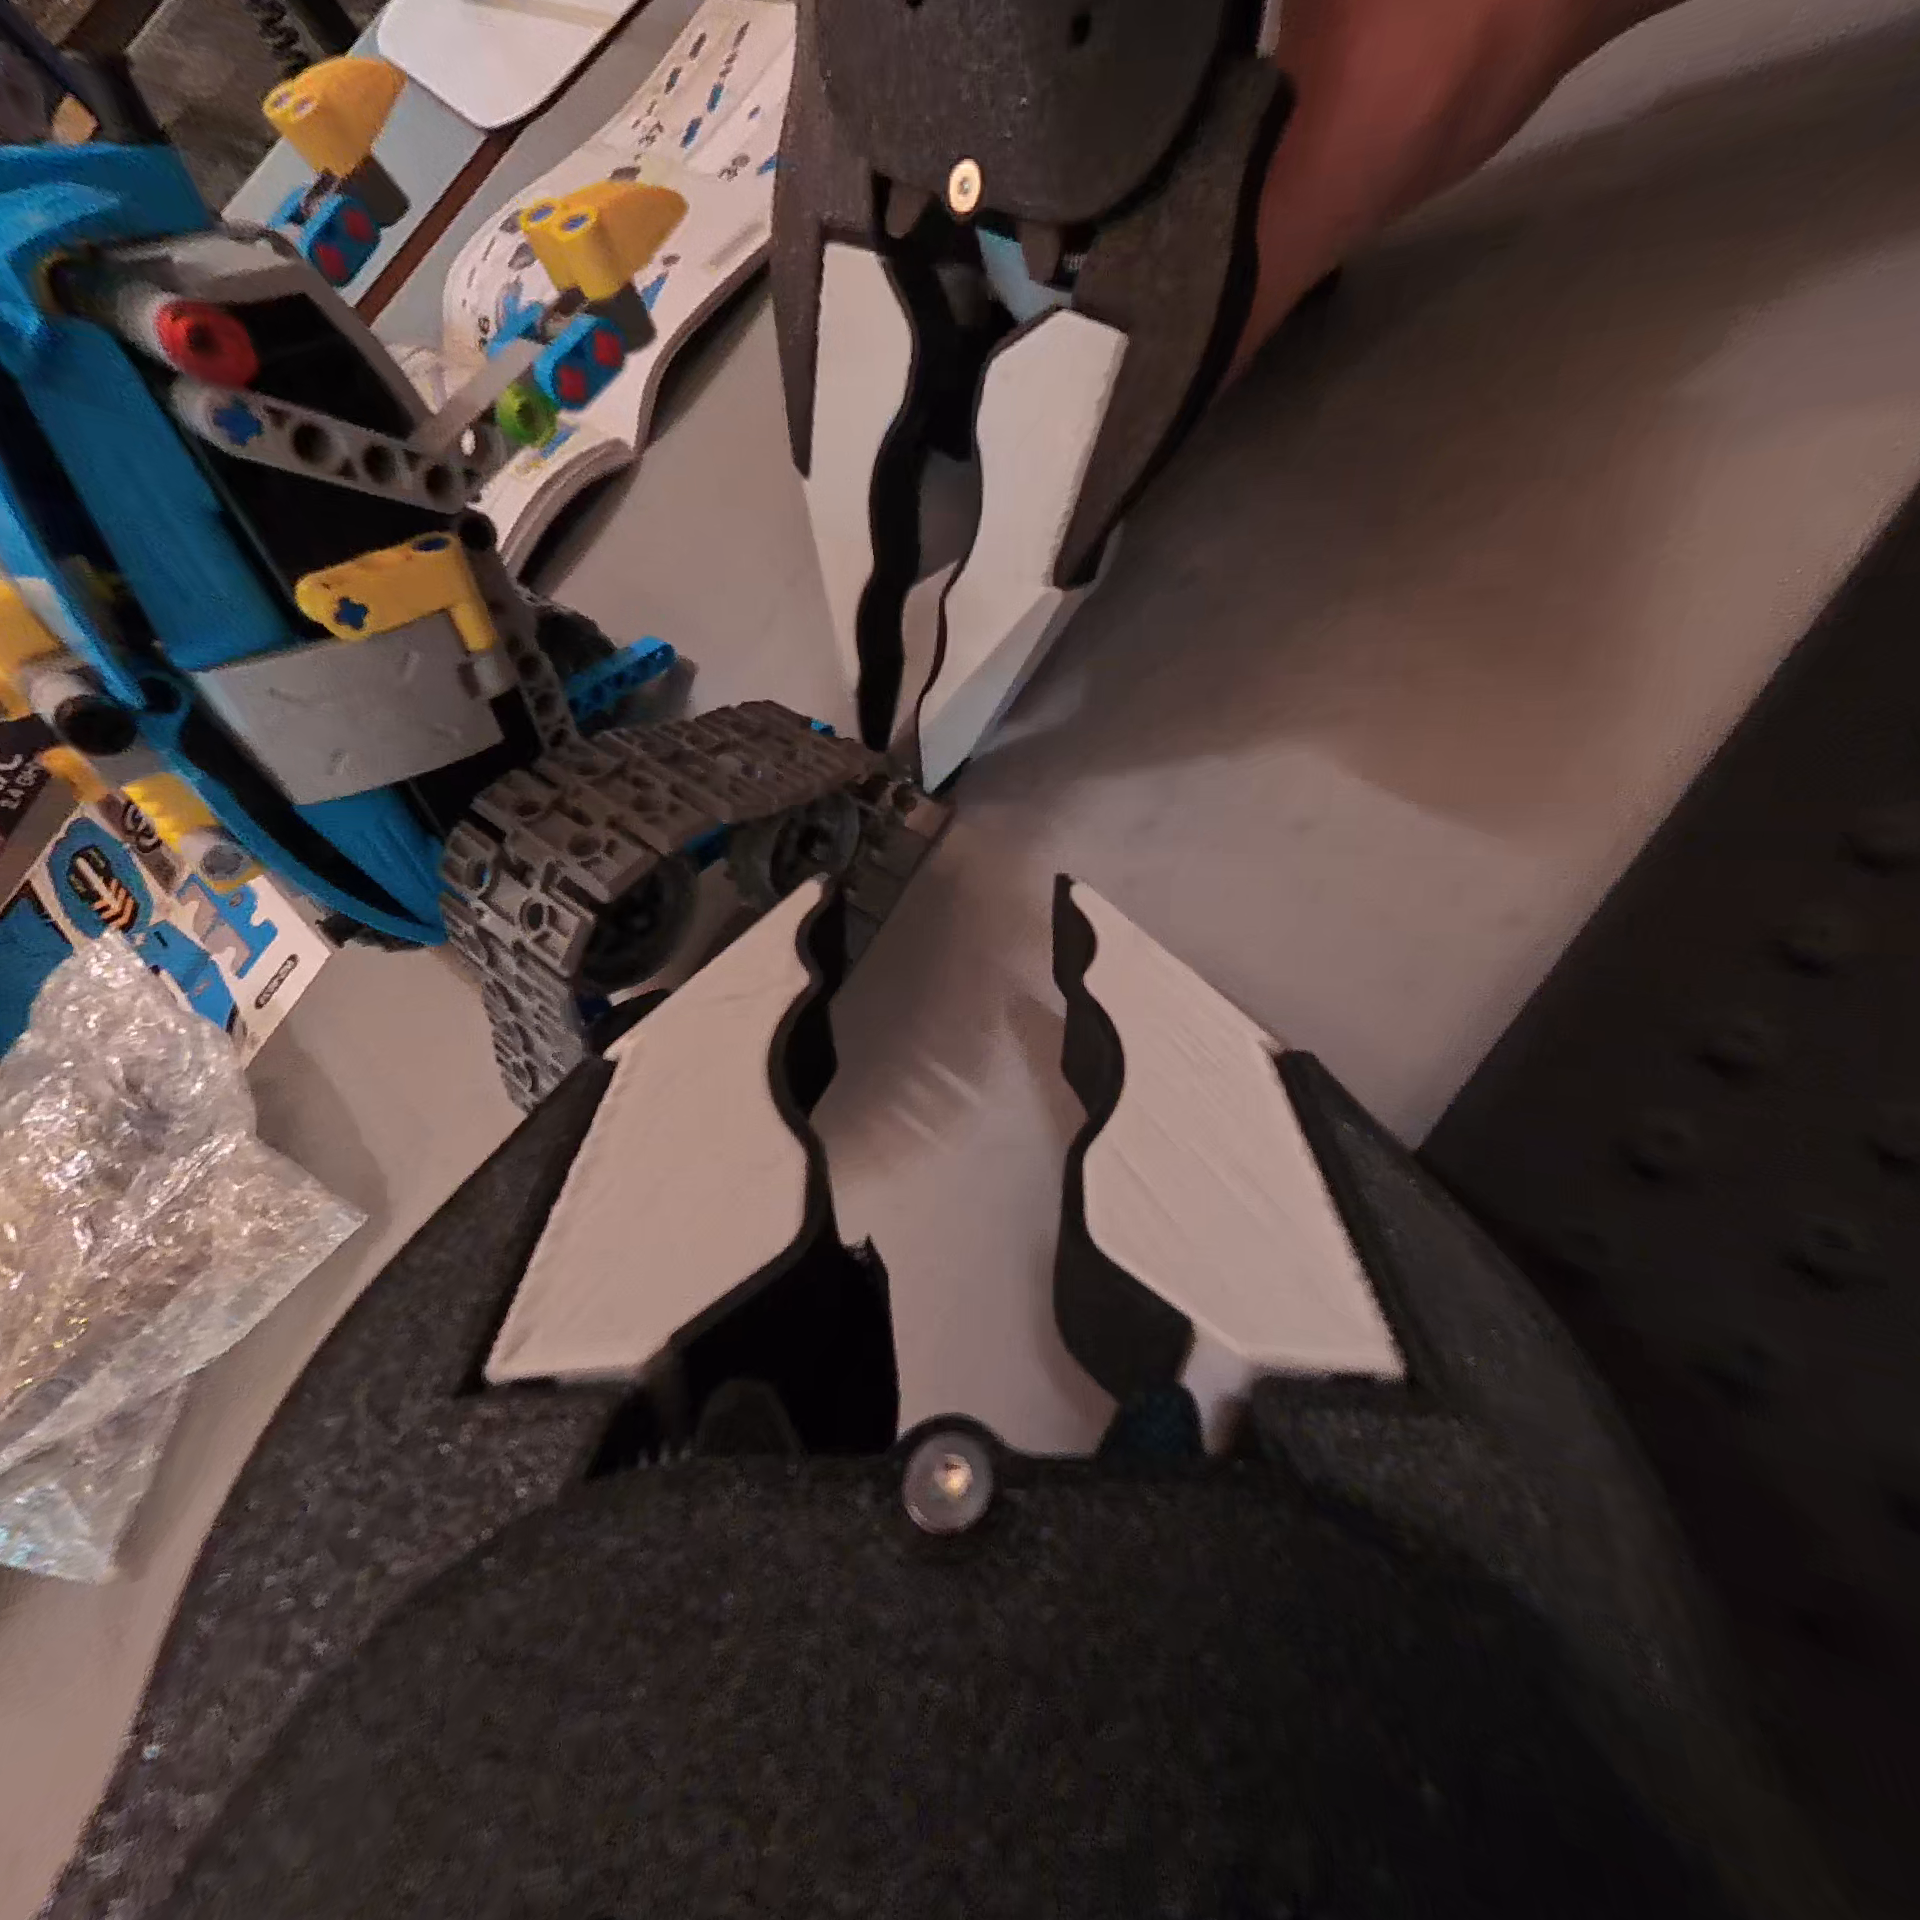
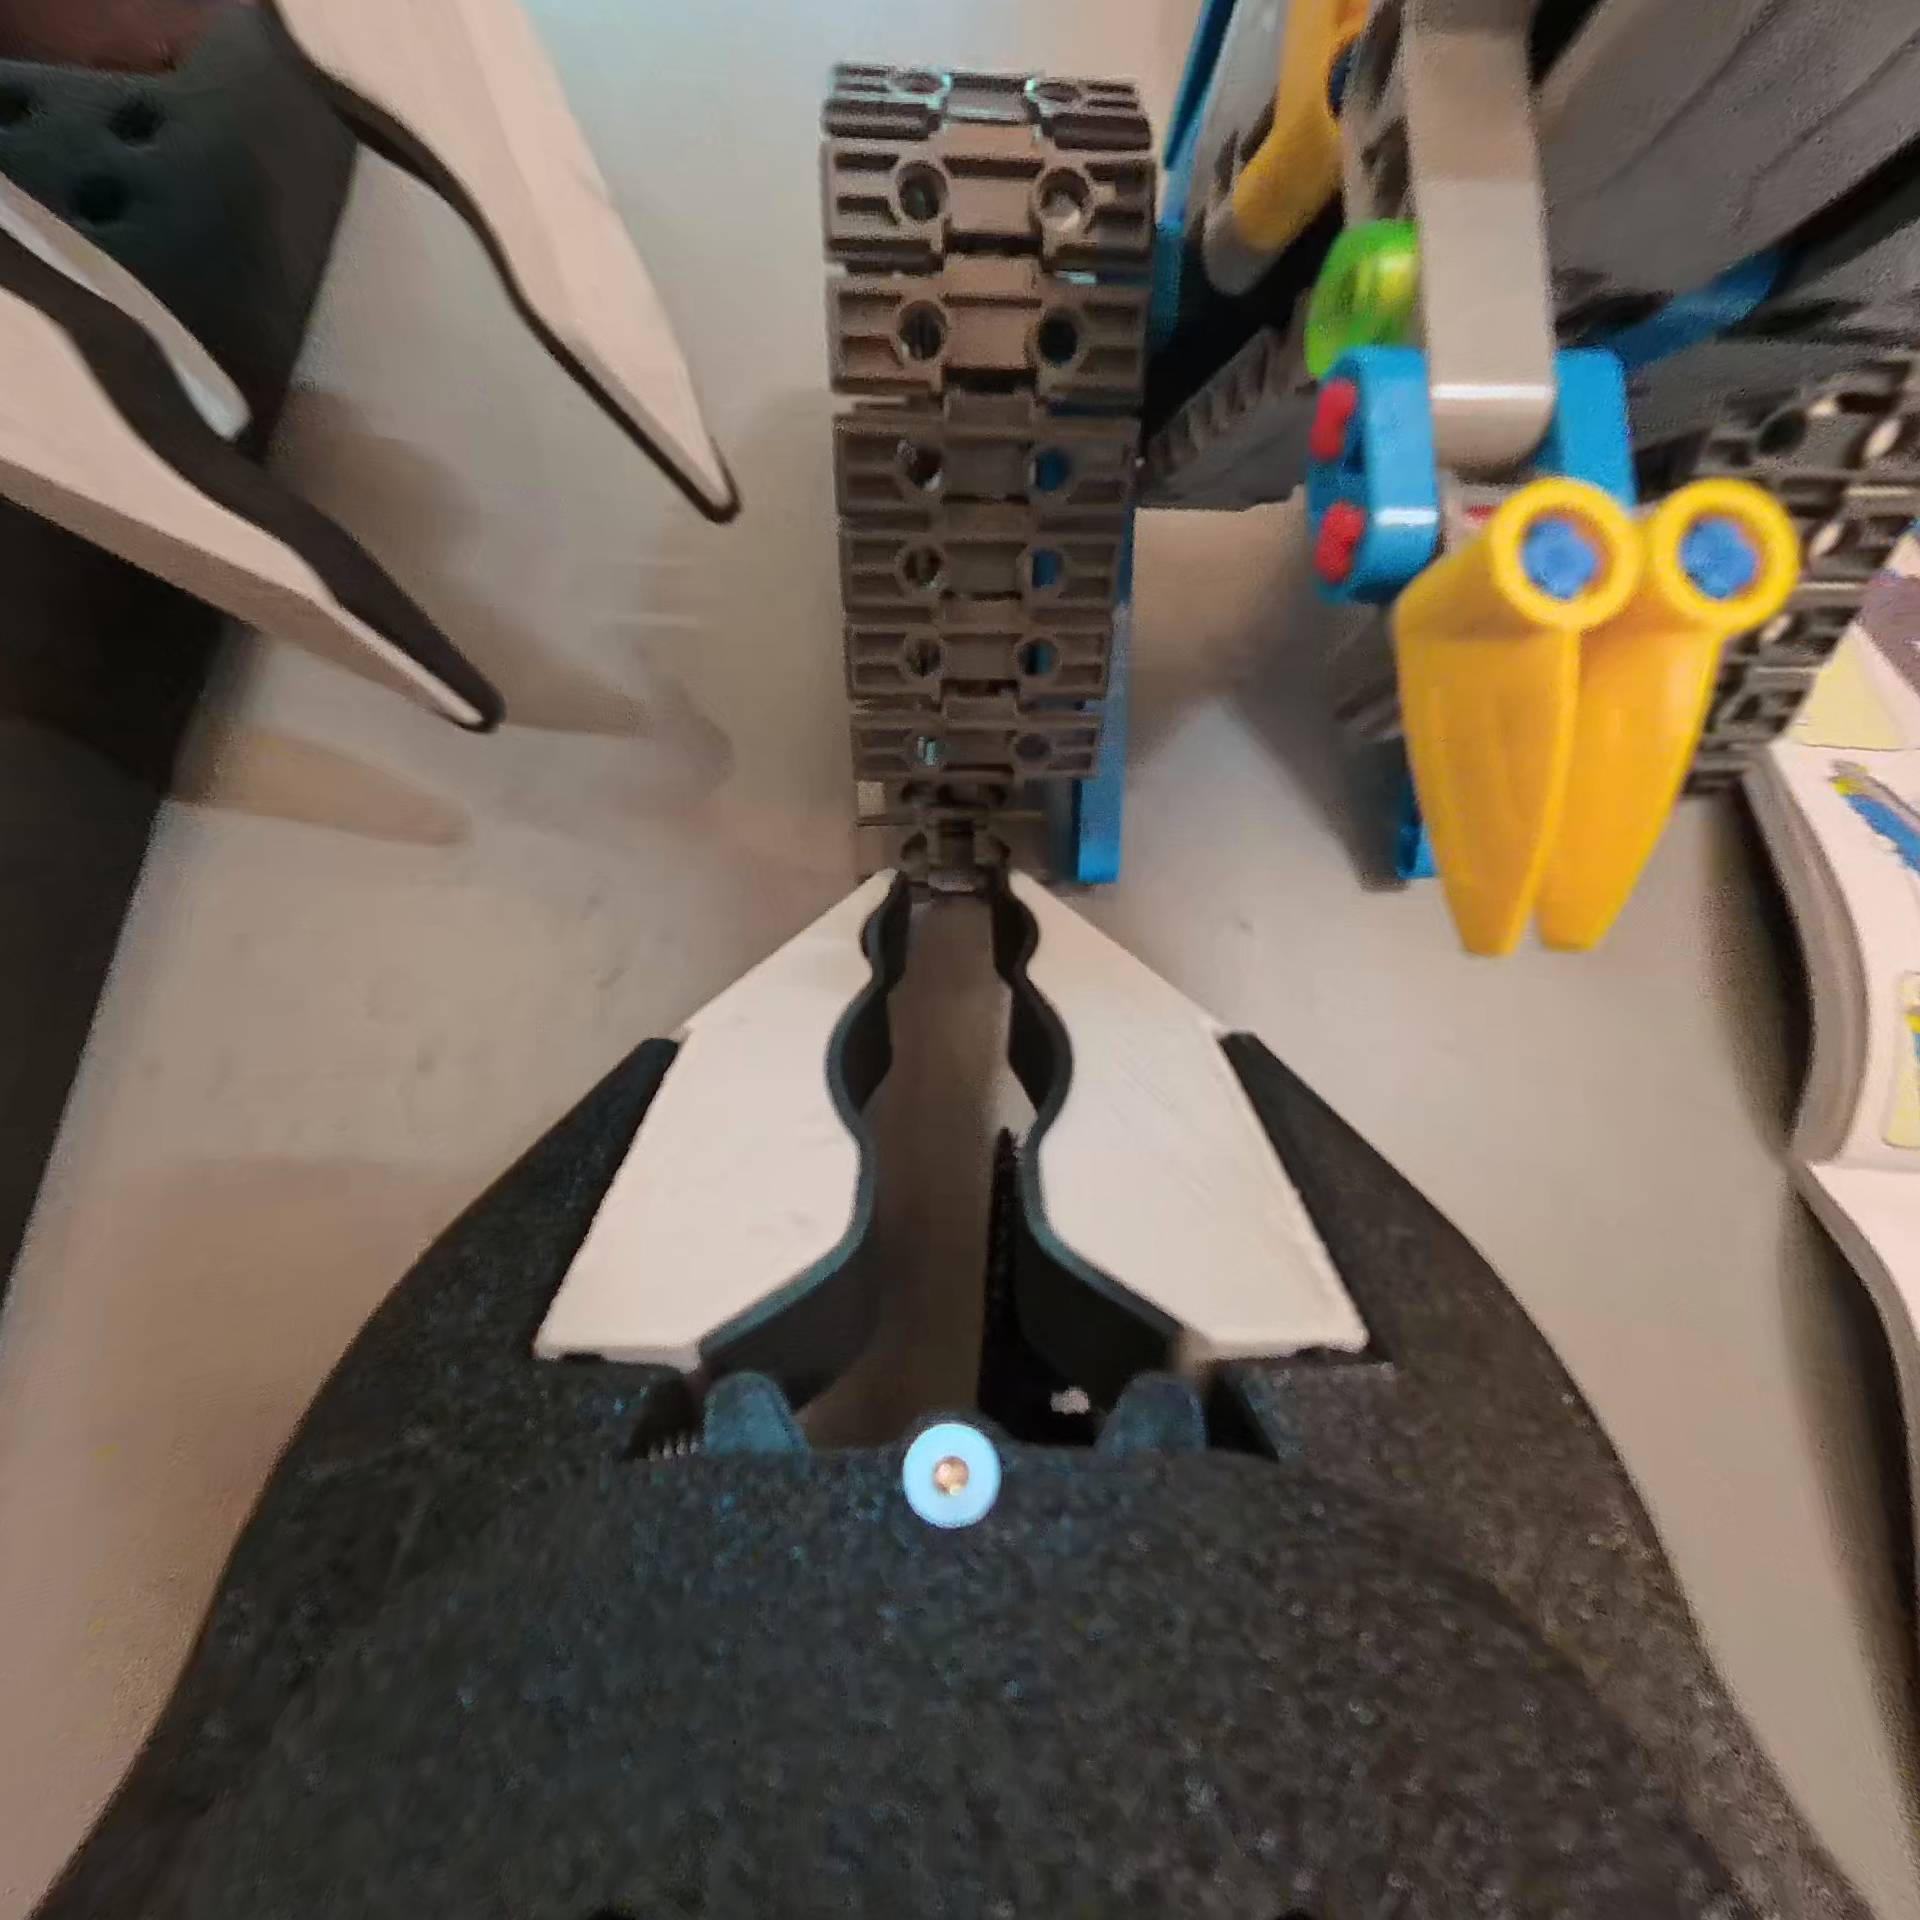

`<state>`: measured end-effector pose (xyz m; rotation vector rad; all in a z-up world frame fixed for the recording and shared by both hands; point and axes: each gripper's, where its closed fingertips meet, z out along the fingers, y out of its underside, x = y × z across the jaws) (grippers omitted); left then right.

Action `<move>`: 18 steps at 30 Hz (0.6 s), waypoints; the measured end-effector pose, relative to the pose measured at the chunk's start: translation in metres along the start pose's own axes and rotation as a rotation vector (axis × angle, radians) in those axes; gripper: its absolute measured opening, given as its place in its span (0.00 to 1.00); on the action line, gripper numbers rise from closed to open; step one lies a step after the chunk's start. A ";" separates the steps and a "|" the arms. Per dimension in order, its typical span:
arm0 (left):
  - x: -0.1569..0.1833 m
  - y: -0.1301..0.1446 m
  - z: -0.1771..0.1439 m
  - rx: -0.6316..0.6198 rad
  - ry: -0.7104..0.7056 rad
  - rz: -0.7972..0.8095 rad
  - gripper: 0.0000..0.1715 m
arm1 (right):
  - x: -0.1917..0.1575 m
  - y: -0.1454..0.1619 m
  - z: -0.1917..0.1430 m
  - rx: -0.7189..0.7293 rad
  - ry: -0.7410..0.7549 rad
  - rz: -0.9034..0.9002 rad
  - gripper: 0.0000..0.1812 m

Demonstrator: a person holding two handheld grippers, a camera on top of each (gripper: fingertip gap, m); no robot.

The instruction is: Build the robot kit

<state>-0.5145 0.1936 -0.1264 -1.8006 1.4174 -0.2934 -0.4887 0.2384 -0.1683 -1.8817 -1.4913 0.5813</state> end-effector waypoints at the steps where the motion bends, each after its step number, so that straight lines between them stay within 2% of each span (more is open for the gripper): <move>1: -0.001 0.003 0.003 -0.014 0.001 0.000 0.23 | -0.002 -0.001 0.001 0.002 -0.015 0.010 0.08; 7: -0.003 0.017 0.026 -0.078 -0.040 0.051 0.23 | -0.002 -0.001 0.002 -0.037 -0.024 0.057 0.06; 18: -0.009 0.010 0.045 -0.084 -0.206 0.226 0.15 | -0.001 -0.010 -0.006 -0.010 -0.028 0.095 0.06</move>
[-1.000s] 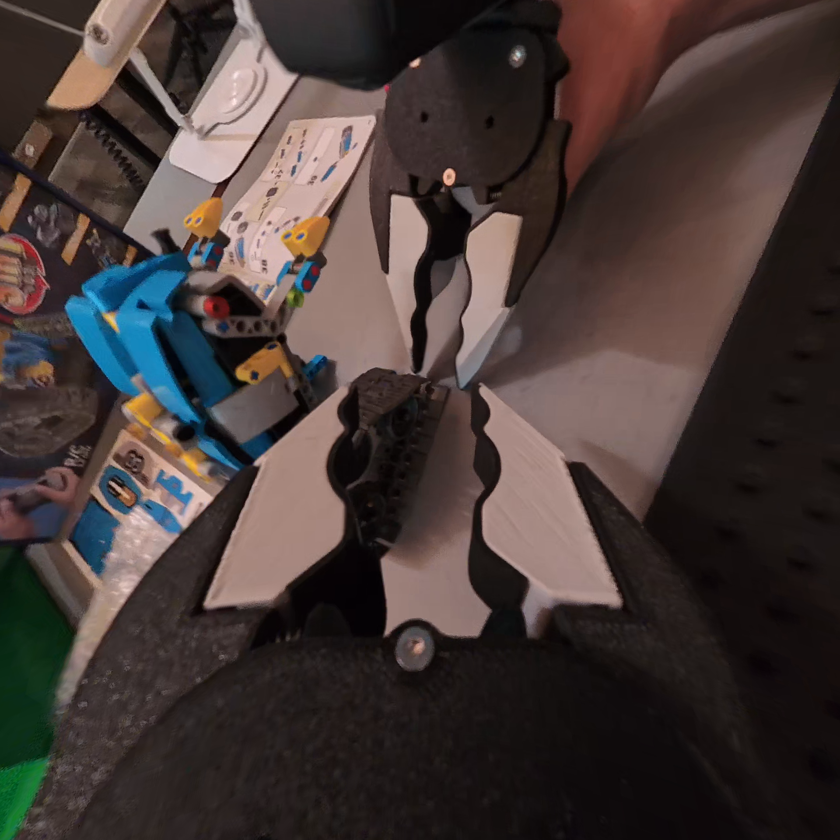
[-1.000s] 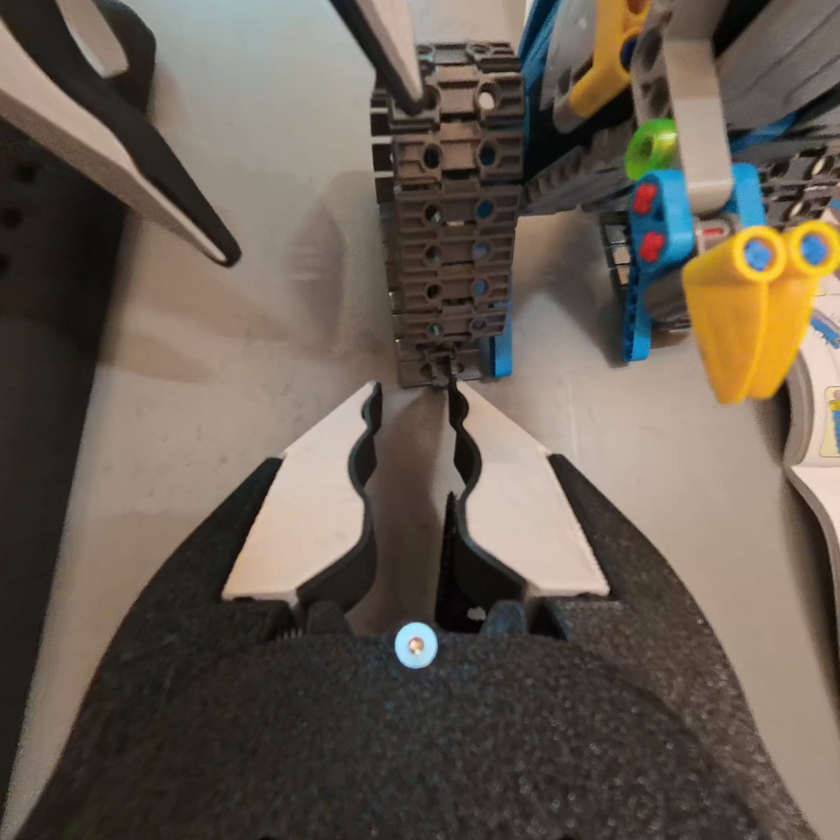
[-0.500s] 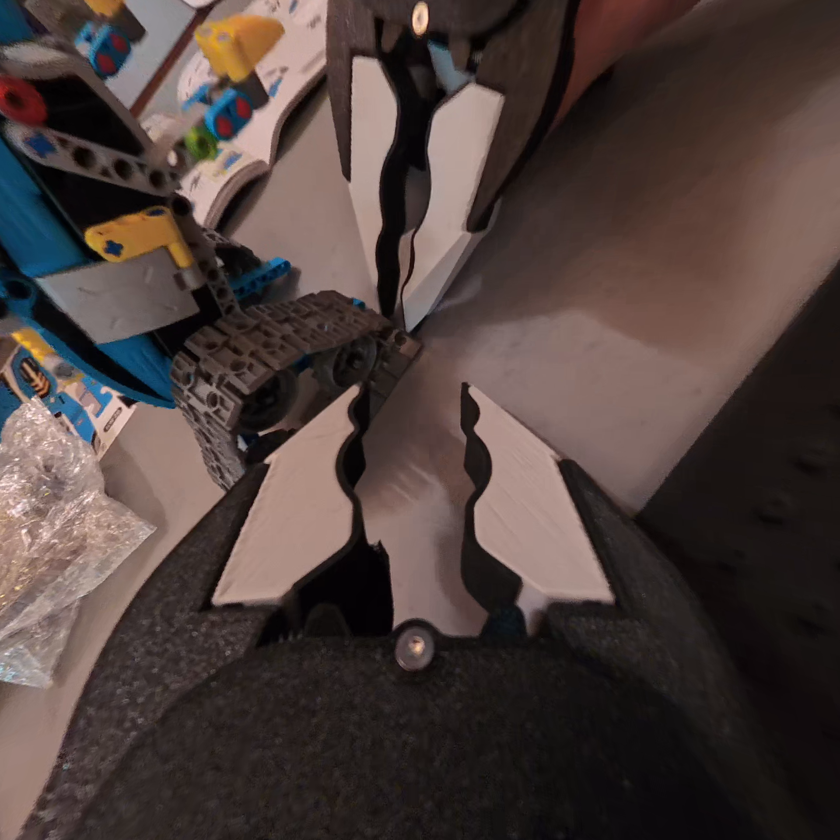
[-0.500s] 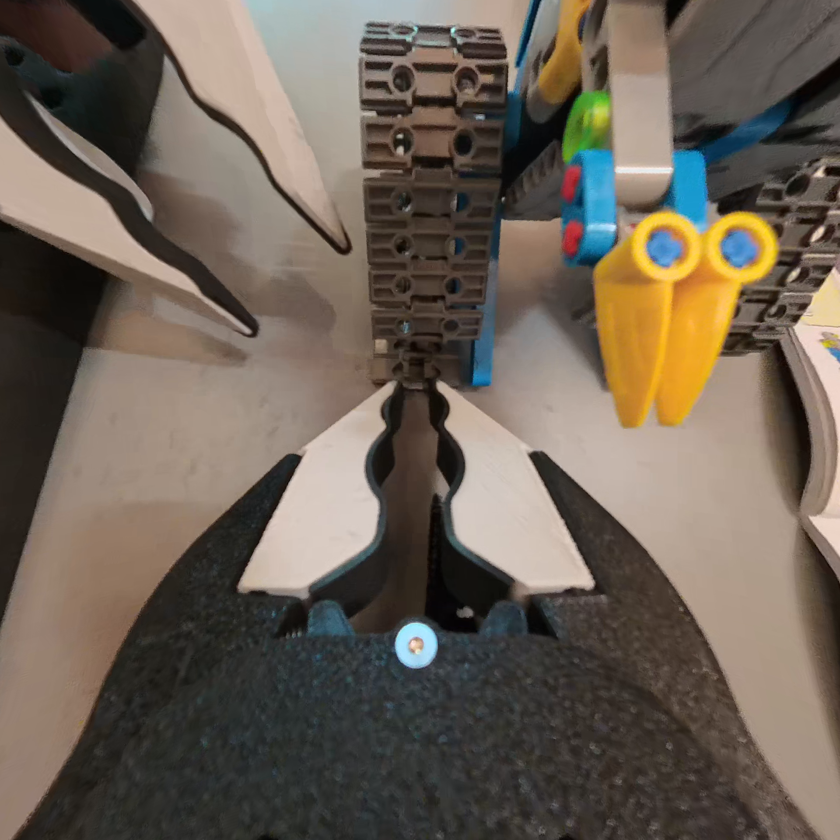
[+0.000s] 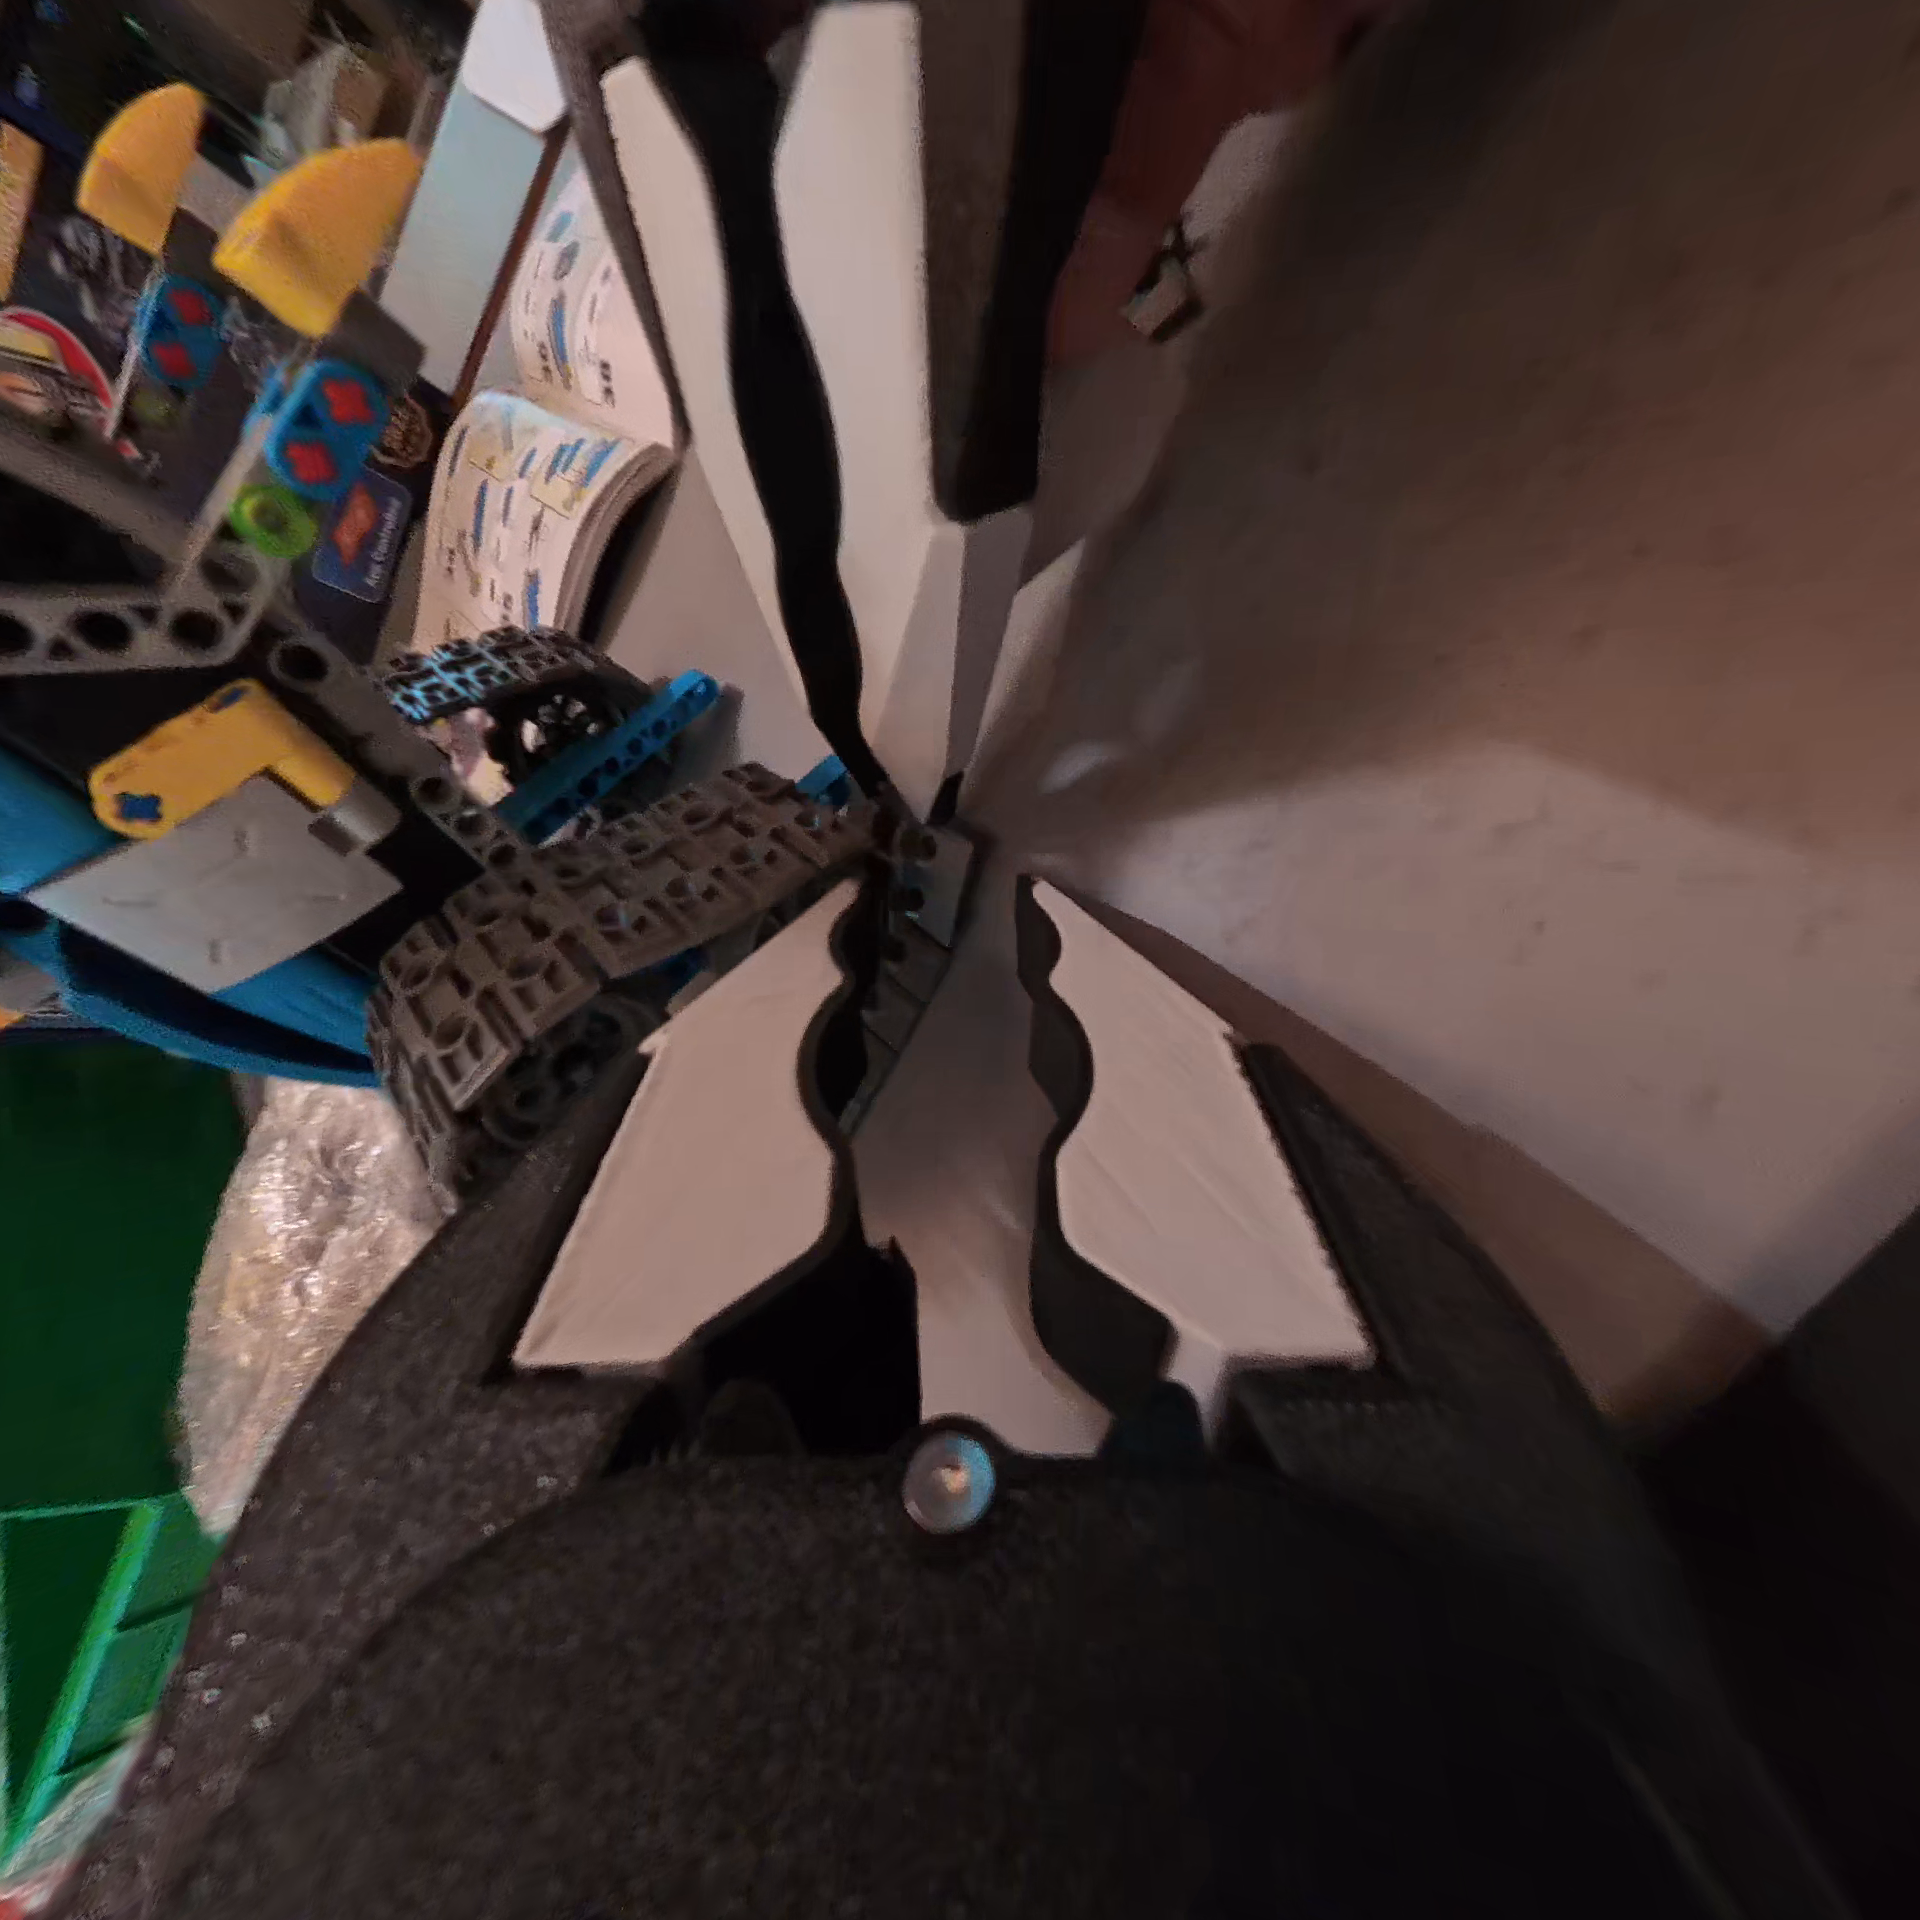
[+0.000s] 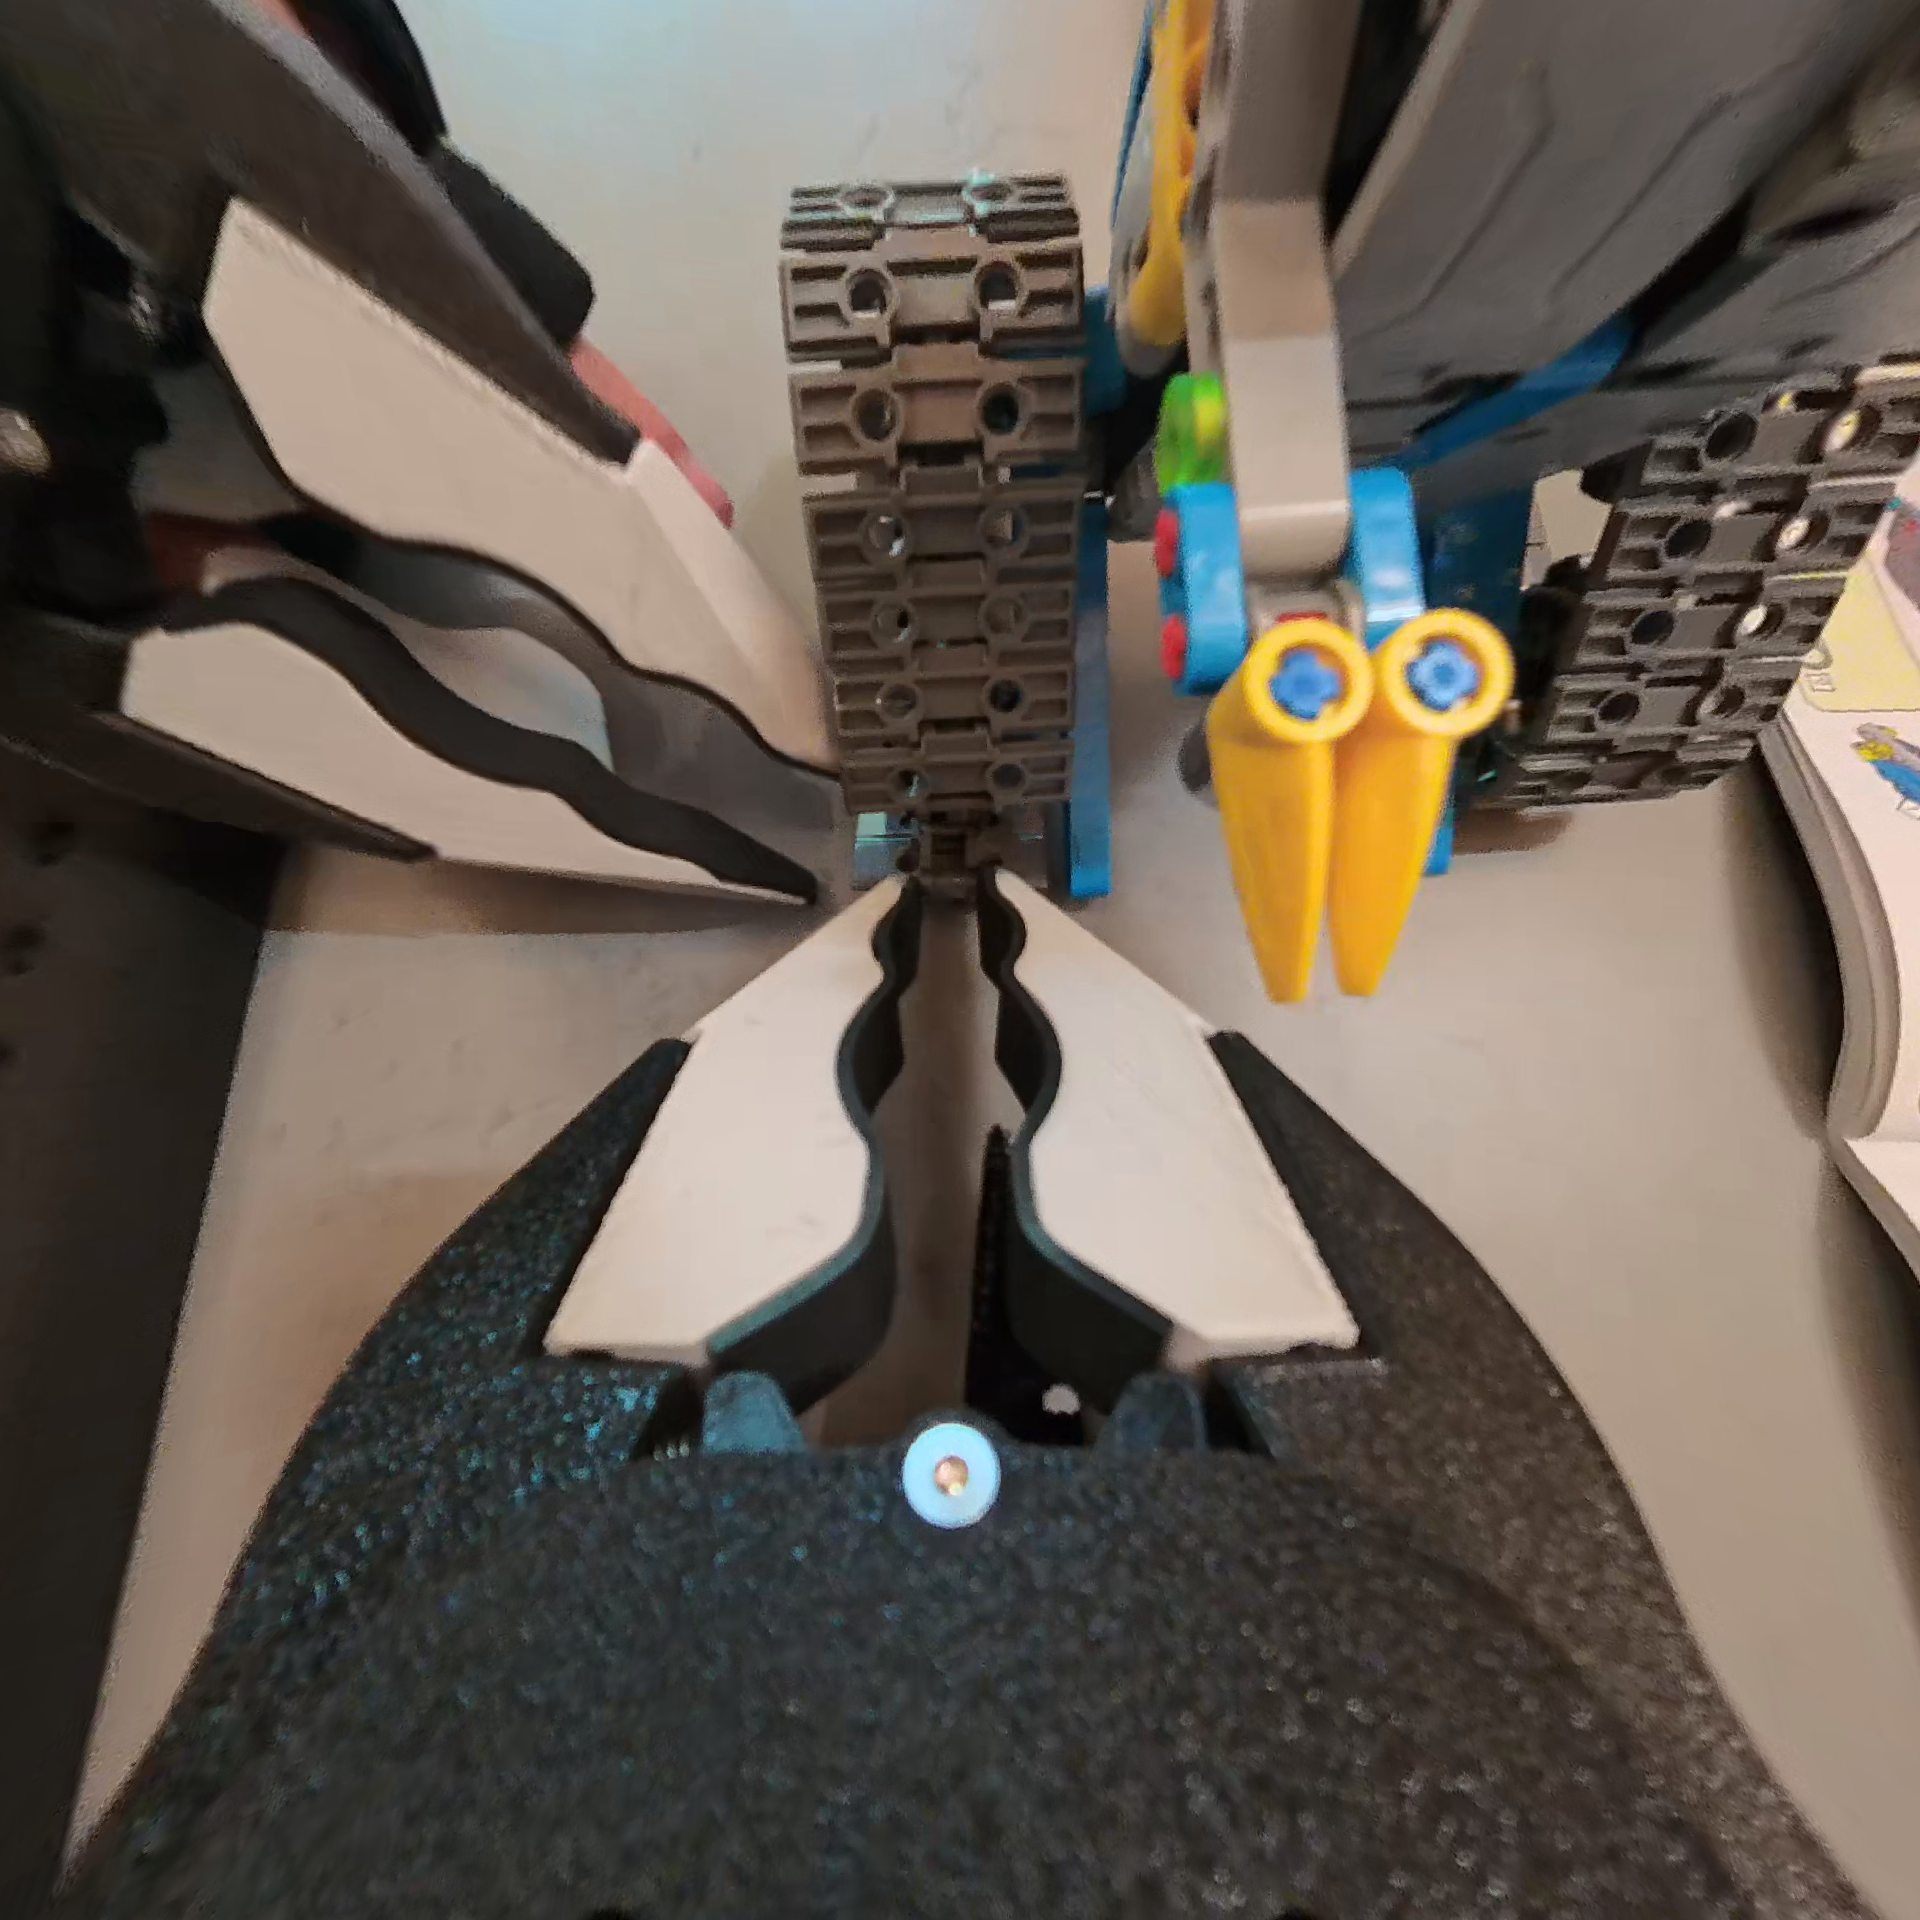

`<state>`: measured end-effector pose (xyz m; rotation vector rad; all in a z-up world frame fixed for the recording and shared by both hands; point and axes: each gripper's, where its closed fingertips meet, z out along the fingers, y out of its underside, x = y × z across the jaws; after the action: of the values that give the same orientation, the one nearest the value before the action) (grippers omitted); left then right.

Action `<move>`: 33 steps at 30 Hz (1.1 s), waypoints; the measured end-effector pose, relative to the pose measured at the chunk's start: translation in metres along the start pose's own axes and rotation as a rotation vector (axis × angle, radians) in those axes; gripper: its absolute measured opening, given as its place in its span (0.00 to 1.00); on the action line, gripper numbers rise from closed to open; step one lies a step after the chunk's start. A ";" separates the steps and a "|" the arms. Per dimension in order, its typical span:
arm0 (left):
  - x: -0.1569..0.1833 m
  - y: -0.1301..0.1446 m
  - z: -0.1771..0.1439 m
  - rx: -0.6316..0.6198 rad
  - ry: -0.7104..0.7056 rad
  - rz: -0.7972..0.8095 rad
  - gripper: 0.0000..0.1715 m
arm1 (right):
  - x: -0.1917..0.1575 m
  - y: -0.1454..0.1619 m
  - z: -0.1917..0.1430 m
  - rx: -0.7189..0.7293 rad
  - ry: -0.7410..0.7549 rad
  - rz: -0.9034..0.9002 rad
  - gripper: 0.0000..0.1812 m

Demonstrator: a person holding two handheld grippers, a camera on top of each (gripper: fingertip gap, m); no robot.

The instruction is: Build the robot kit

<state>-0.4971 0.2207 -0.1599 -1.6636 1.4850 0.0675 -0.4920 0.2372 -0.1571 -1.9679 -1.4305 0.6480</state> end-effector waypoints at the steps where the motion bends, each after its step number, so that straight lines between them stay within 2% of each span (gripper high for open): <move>1: -0.001 0.001 0.002 -0.011 -0.022 0.021 0.14 | 0.000 0.000 0.000 0.000 0.002 0.002 0.06; 8: -0.004 -0.002 0.008 -0.039 -0.112 0.084 0.07 | 0.003 0.001 -0.002 0.001 0.012 0.016 0.06; 9: 0.000 -0.001 0.009 -0.048 -0.096 0.088 0.02 | 0.004 0.000 -0.002 0.008 0.013 0.017 0.06; 14: 0.002 -0.002 0.010 -0.054 -0.113 0.124 0.01 | 0.004 0.004 -0.004 0.024 0.017 0.018 0.06; 16: -0.001 -0.003 0.008 -0.043 -0.116 0.103 0.01 | 0.001 0.009 -0.008 0.016 0.018 -0.030 0.07; 19: -0.002 -0.004 0.007 -0.027 -0.099 0.068 0.01 | 0.009 0.018 -0.015 -0.018 0.113 -0.153 0.13; 22: -0.002 -0.005 0.006 -0.018 -0.092 0.060 0.01 | 0.007 0.012 -0.013 -0.001 0.174 -0.239 0.14; 25: -0.002 -0.006 0.006 -0.008 -0.084 0.048 0.01 | -0.001 0.005 -0.006 0.019 0.141 -0.236 0.14; 28: -0.001 -0.006 0.004 0.004 -0.066 0.029 0.01 | 0.005 -0.002 -0.004 0.044 0.176 -0.251 0.18; 30: -0.001 -0.006 0.003 0.015 -0.051 0.018 0.01 | 0.004 -0.005 -0.006 0.066 0.194 -0.339 0.18; 33: 0.001 -0.005 -0.001 0.039 -0.008 -0.007 0.01 | -0.003 -0.002 -0.002 0.067 0.199 -0.440 0.12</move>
<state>-0.4933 0.2189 -0.1569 -1.6359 1.4659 0.0409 -0.4927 0.2348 -0.1539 -1.5427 -1.6191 0.2884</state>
